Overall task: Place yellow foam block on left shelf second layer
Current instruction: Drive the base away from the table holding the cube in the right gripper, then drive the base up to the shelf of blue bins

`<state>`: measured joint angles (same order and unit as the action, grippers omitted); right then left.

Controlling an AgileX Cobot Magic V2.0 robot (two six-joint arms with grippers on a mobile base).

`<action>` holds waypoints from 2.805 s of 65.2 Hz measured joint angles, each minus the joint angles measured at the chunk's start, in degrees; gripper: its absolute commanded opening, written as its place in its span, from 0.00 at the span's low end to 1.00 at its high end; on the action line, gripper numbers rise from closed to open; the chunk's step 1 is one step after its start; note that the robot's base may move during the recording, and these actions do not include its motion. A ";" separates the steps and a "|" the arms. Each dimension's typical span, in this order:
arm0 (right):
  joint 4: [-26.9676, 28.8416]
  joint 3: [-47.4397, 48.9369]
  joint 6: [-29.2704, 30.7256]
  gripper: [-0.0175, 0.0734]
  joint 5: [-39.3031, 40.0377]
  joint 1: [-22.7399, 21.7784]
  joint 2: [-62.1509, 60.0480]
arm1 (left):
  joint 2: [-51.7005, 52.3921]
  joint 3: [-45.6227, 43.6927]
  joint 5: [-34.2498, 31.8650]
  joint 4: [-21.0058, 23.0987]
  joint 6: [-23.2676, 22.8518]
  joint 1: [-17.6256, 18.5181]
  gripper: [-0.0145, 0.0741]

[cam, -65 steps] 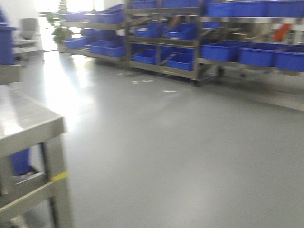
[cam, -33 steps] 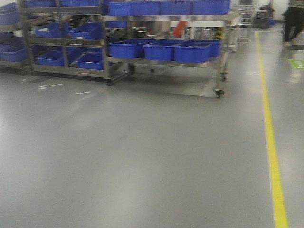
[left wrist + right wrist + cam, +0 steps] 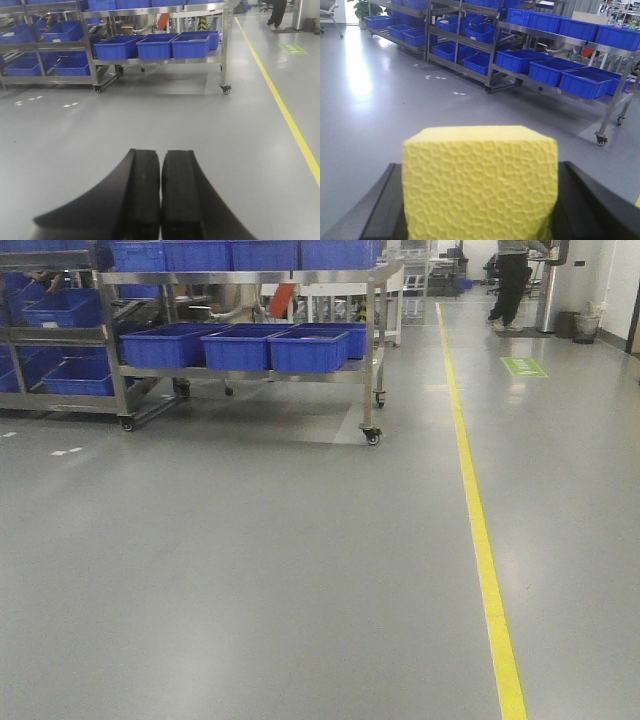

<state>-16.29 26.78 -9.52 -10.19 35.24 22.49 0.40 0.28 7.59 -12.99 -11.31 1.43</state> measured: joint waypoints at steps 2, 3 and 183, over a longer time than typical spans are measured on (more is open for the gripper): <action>0.00 0.00 0.00 0.53 0.00 0.00 0.00 | 0.00 0.00 0.00 0.00 0.00 0.00 0.32; 0.00 0.00 0.00 0.53 0.00 0.00 0.00 | 0.00 0.00 0.00 0.00 0.00 0.00 0.32; 0.00 0.00 0.00 0.53 -0.85 0.00 0.00 | 0.00 0.00 0.00 0.00 0.00 0.00 0.32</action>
<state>-16.29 26.78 -9.52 -11.04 35.24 22.49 0.40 0.28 7.59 -12.99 -11.31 1.43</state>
